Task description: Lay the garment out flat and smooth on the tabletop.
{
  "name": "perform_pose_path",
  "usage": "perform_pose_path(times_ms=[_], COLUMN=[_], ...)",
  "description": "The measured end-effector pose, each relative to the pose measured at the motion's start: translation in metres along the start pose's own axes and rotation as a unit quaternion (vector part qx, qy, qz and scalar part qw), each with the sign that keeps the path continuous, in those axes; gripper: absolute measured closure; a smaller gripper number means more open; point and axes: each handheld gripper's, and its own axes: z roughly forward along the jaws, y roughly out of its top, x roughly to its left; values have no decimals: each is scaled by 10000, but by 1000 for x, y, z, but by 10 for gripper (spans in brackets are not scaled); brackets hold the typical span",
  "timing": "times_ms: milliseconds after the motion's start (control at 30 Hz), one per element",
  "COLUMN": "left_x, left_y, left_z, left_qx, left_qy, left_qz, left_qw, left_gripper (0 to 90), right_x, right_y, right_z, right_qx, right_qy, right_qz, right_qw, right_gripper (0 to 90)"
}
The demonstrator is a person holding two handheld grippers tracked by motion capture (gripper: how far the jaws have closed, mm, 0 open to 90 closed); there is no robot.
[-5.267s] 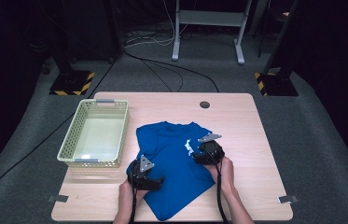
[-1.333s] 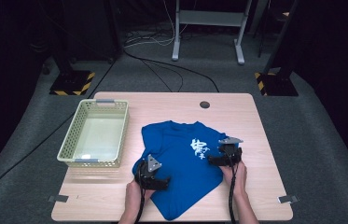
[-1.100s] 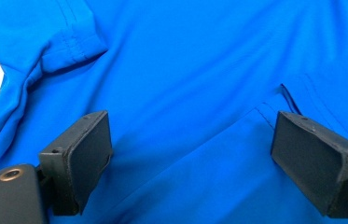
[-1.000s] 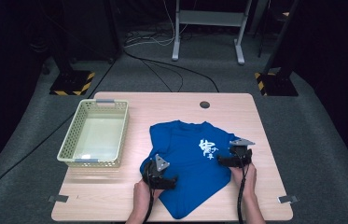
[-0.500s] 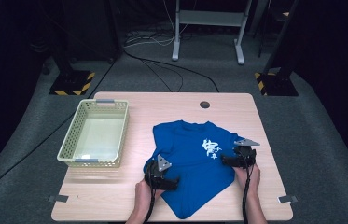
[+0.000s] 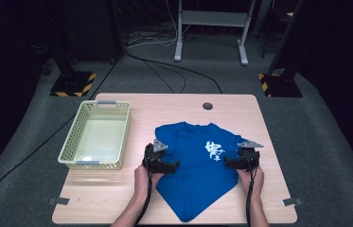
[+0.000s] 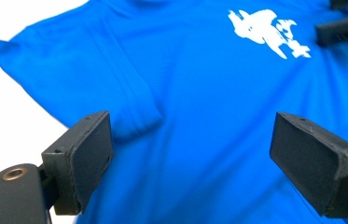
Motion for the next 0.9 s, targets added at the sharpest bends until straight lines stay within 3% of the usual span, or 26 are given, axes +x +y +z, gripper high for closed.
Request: perform_pose_path(times_ms=[200, 367, 433, 633, 900], left_x=[15, 21, 22, 30, 34], left_y=[25, 38, 41, 42, 41], left_z=[22, 44, 53, 72, 73], left_qx=[165, 350, 477, 710, 705], left_qy=[84, 185, 284, 440, 663], left_qz=[-165, -219, -140, -251, -181], left_qw=[9997, 9990, 9984, 9962, 9951], left_gripper=[164, 245, 298, 437, 652], right_x=[0, 0, 0, 0, 0], right_y=[0, 0, 0, 0, 0], right_z=[0, 0, 0, 0, 0], right_qx=[1, 0, 1, 0, 1], right_qy=[0, 2, 3, 8, 10], right_qz=[1, -1, 2, -4, -4], right_qw=[10000, 10000, 10000, 10000, 10000], right_gripper=[69, 69, 69, 70, 70])
